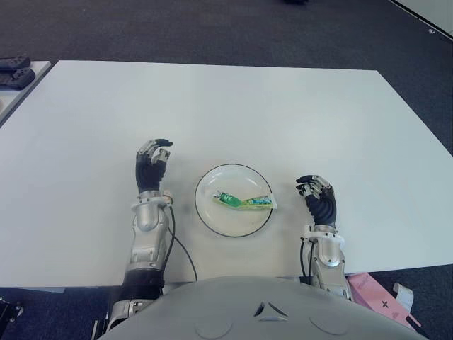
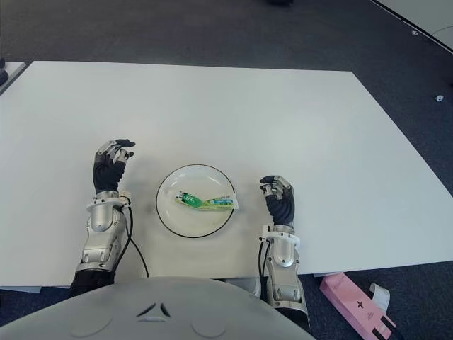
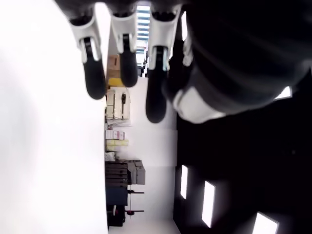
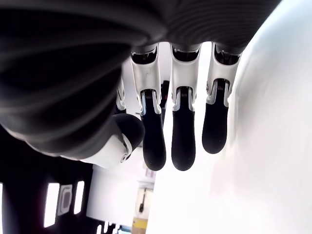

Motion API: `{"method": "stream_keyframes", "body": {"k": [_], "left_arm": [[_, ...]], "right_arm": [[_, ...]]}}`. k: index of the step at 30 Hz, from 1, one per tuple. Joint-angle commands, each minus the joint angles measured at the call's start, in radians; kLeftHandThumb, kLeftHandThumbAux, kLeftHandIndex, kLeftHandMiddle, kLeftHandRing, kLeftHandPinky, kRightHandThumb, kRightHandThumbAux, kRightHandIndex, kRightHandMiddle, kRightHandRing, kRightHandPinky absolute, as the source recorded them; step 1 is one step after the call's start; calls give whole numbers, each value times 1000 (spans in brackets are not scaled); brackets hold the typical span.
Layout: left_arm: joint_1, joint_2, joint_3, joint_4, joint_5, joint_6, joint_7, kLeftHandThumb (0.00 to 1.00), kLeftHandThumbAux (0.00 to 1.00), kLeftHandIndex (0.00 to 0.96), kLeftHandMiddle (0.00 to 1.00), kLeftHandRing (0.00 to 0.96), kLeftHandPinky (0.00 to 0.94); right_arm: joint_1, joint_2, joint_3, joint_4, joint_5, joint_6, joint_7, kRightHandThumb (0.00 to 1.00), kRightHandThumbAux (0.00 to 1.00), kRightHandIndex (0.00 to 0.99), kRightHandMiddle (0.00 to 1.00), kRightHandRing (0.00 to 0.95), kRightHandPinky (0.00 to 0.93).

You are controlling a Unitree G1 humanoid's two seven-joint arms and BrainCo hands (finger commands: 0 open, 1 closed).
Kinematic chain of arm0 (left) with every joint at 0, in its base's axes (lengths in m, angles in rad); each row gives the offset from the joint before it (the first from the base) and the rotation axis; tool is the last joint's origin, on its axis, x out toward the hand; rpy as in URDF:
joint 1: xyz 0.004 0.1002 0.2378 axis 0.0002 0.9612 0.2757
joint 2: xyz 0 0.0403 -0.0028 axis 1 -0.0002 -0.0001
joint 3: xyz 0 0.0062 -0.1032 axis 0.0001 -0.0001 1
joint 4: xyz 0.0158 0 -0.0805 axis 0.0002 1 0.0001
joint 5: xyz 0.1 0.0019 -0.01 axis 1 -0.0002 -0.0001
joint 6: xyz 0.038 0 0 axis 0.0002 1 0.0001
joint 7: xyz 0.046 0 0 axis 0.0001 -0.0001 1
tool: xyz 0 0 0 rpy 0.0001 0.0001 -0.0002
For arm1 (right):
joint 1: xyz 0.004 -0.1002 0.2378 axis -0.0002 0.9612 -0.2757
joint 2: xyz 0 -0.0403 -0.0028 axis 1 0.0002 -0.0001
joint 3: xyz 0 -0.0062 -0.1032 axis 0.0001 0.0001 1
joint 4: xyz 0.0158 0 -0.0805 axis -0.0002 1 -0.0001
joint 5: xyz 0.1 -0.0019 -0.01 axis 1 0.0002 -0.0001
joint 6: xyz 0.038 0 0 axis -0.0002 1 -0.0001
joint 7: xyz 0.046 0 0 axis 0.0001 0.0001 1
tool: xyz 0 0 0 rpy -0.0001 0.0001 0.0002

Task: Put the toothpaste on the table into the plate.

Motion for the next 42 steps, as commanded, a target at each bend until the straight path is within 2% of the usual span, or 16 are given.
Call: {"method": "stream_keyframes", "body": {"k": [1,6,18,29,42], "left_arm": [[0,-18,17,45,-53,0,-29,710,727,418,427,363,324],[6,-37,21,59,-83,11,-35,718,726,420,434,374,322],[25,-26,13,97,-88,11,-45,723,724,423,436,397,392],[63,13,-9,97,-90,-6,-159,718,723,425,453,420,414],[109,5,-31,69,-57,26,-152,721,722,429,477,445,444]], "right_arm": [[-11,2,0,9,12,-2,8,710,729,426,472,473,461],[-17,-1,2,27,14,-24,13,710,729,426,472,466,449],[-32,-1,-2,53,17,-34,14,709,730,426,467,469,462],[-31,6,2,52,15,-43,10,708,729,427,476,465,452],[-35,14,15,55,9,-46,9,707,729,426,473,456,443]]}}
